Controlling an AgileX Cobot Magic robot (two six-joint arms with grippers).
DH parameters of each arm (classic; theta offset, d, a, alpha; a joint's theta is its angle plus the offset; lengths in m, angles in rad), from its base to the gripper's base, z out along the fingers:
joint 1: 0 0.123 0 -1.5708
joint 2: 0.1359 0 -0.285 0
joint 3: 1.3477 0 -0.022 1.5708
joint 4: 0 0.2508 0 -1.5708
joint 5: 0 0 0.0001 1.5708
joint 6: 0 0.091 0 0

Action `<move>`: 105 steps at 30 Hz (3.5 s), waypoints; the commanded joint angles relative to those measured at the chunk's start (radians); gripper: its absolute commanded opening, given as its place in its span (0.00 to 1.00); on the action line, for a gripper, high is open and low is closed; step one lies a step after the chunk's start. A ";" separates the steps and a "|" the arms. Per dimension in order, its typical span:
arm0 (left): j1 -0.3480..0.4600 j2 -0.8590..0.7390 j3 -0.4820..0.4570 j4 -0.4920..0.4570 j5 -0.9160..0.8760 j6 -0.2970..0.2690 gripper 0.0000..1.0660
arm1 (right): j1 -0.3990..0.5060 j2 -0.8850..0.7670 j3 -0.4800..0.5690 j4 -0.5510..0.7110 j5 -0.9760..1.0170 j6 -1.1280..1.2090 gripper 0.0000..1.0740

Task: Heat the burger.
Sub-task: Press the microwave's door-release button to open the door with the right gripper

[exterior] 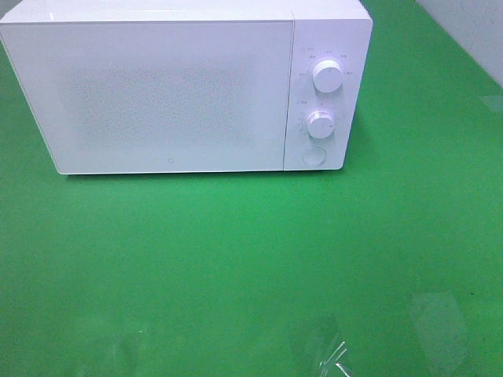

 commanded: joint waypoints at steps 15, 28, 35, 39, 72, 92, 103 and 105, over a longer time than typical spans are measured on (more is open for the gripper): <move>0.000 -0.016 0.003 -0.002 -0.009 0.001 0.94 | -0.003 0.278 -0.008 -0.006 -0.372 -0.008 0.60; 0.000 -0.016 0.003 -0.002 -0.009 0.001 0.94 | -0.003 0.636 -0.008 -0.027 -0.628 -0.005 0.60; 0.000 -0.016 0.003 -0.002 -0.009 0.001 0.94 | -0.003 0.746 0.039 -0.036 -0.848 -0.006 0.60; 0.000 -0.016 0.003 -0.002 -0.009 0.001 0.94 | -0.003 0.812 0.112 -0.035 -1.101 -0.007 0.60; 0.000 -0.016 0.003 -0.002 -0.009 0.001 0.94 | 0.455 1.378 0.312 0.673 -2.019 -0.484 0.60; 0.000 -0.016 0.003 -0.002 -0.009 0.001 0.94 | 0.765 1.652 0.125 0.843 -2.082 -0.510 0.60; 0.000 -0.016 0.003 -0.002 -0.009 0.001 0.94 | 0.767 1.671 0.083 0.837 -2.054 -0.184 0.59; 0.000 -0.016 0.003 -0.002 -0.009 0.001 0.94 | 0.767 1.671 0.083 0.837 -2.054 -0.095 0.58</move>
